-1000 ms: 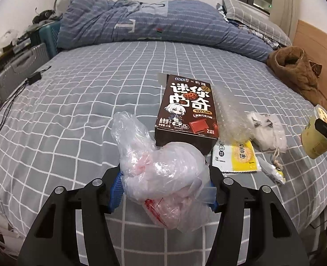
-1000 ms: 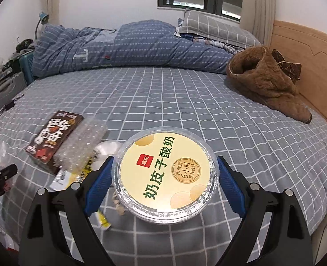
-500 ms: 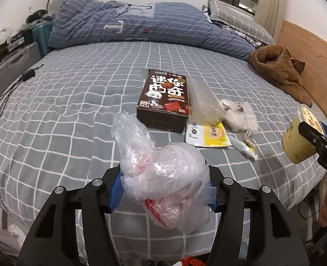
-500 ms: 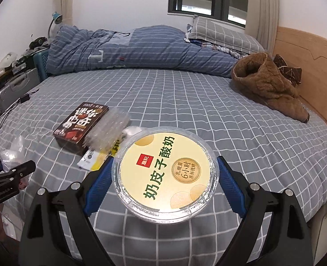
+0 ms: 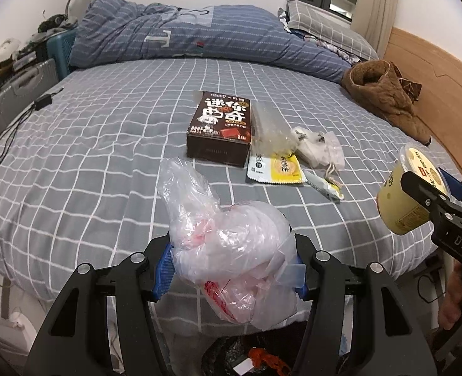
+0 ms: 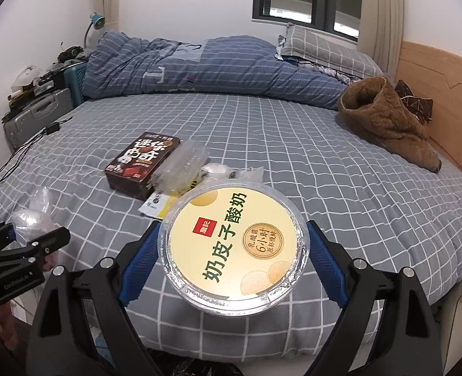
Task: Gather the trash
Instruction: 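Carry the plastic bag and yogurt cup with both tools down to the bin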
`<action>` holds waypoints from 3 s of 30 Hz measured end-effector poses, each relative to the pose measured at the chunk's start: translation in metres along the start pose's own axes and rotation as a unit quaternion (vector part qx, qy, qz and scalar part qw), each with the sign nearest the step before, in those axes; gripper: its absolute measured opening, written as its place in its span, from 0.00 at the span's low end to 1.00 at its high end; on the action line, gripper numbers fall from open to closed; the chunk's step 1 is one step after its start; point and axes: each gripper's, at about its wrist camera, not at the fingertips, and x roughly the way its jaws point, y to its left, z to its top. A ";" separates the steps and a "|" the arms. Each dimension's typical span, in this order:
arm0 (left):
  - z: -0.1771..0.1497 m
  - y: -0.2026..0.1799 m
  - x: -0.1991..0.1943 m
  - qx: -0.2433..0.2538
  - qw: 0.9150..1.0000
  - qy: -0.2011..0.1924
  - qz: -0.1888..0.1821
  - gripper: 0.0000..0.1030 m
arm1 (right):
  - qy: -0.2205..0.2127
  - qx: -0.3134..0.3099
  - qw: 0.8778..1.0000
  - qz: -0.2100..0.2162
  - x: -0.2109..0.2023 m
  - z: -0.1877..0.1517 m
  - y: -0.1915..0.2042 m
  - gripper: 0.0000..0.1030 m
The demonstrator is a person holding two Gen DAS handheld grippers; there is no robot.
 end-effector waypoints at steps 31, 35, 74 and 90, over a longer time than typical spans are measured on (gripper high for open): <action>-0.074 -0.015 -0.054 -0.016 1.000 0.011 -0.011 0.55 | 0.021 -0.014 0.999 0.037 -0.066 -0.060 0.037 0.83; -0.085 -0.015 -0.060 -0.020 1.000 0.018 -0.011 0.55 | 0.026 -0.018 0.999 0.040 -0.072 -0.069 0.041 0.83; -0.174 -0.011 -0.081 -0.028 0.996 0.082 0.002 0.55 | 0.101 -0.024 0.993 0.057 -0.109 -0.153 0.057 0.83; -0.175 -0.001 -0.009 -0.014 0.992 0.127 0.006 0.55 | 0.160 -0.002 0.985 0.060 -0.041 -0.174 0.046 0.83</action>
